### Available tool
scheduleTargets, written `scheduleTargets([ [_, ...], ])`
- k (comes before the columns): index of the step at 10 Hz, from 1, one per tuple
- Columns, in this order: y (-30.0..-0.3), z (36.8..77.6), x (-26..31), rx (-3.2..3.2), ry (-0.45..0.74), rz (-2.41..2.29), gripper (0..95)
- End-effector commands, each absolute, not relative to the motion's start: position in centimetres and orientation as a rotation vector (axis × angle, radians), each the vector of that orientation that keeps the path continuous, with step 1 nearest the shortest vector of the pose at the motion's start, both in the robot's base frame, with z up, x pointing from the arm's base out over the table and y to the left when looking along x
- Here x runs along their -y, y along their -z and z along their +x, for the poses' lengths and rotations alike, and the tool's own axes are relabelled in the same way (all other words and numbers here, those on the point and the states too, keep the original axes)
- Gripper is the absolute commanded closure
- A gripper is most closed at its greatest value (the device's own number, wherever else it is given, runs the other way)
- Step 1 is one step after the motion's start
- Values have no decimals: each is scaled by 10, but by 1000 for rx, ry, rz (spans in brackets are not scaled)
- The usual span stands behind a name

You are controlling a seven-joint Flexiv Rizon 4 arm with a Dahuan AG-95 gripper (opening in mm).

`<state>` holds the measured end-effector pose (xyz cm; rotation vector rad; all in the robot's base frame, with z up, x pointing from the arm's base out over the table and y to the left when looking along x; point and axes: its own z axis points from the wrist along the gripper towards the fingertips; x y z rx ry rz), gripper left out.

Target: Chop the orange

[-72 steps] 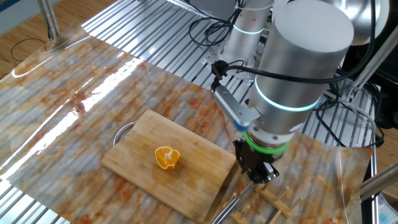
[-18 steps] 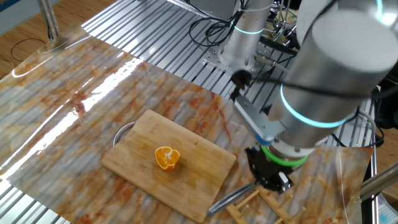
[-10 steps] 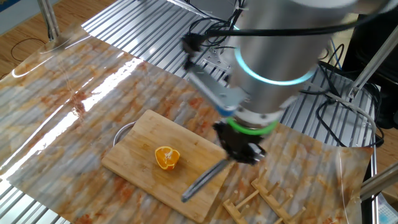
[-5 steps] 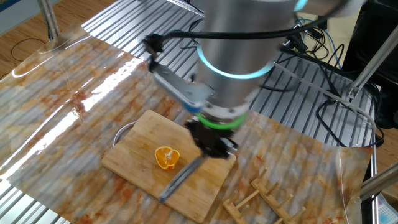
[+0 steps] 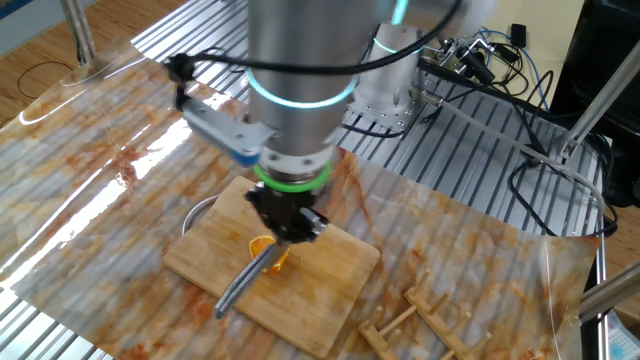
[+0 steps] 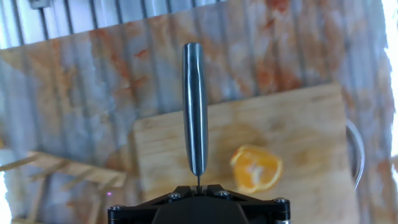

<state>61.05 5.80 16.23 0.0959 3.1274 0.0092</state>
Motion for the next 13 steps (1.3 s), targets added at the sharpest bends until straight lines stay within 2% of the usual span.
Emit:
scheduleTargets([
  [1, -157, 612, -46, -3109, -9, 59, 950],
  [5, -145, 621, -38, -3099, -15, 20, 950],
  [13, -145, 643, -24, -3089, -19, -5, 950],
])
